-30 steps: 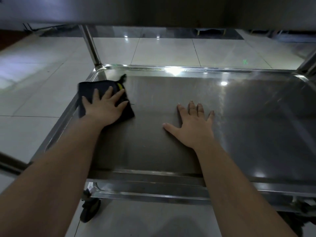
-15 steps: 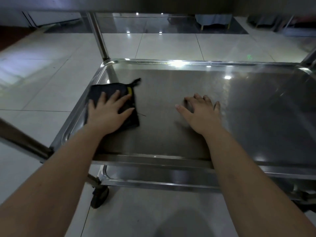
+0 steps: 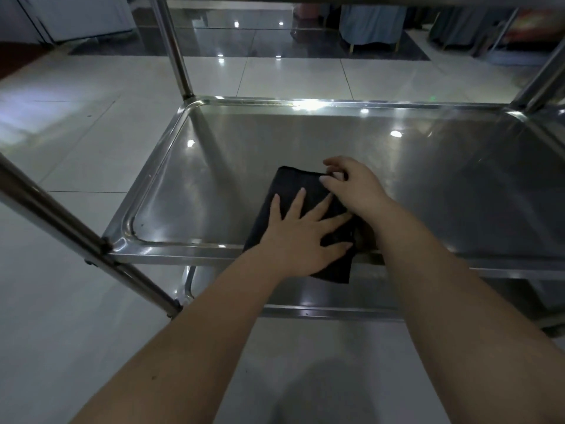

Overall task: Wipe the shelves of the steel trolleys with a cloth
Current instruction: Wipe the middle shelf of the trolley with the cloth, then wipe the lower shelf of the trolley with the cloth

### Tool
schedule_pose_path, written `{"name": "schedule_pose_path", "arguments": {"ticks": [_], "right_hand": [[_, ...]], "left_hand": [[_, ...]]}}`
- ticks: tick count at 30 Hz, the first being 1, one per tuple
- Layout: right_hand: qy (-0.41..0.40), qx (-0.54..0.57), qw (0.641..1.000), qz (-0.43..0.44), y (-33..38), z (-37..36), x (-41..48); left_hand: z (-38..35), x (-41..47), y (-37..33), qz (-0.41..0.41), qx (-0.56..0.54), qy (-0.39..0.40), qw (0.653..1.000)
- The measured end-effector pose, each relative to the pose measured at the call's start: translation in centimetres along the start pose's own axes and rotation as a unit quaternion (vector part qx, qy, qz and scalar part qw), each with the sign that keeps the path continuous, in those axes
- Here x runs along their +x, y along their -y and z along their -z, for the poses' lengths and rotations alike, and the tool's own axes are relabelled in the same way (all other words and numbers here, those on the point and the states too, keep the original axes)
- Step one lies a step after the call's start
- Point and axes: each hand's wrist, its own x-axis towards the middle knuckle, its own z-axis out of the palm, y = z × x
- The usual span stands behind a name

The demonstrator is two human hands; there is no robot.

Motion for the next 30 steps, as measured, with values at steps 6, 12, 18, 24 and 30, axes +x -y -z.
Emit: {"name": "schedule_pose_path", "arguments": {"ticks": [6, 12, 18, 24, 30], "right_hand": [[-0.01, -0.176, 0.984, 0.022, 1.0, -0.8, -1.7], [-0.017, -0.165, 0.986, -0.028, 2.9, -0.9, -2.5], [-0.101, -0.166, 0.981, 0.017, 3.5, 1.6, -4.2], [-0.196, 0.073, 0.977, 0.045, 1.5, 6.8, -9.3], [-0.226, 0.185, 0.954, 0.063, -0.9, 10.0, -18.4]], "left_hand": [[2.7, -4.1, 3.7, 0.177, -0.247, -0.252, 0.918], [2.9, -6.5, 3.8, 0.326, -0.197, -0.159, 0.911], [3.8, -6.0, 3.1, 0.306, -0.146, -0.152, 0.928], [5.5, -3.8, 0.9, 0.147, -0.3, -0.307, 0.891], [4.3, -3.4, -4.7, 0.007, -0.453, -0.323, 0.831]]}}
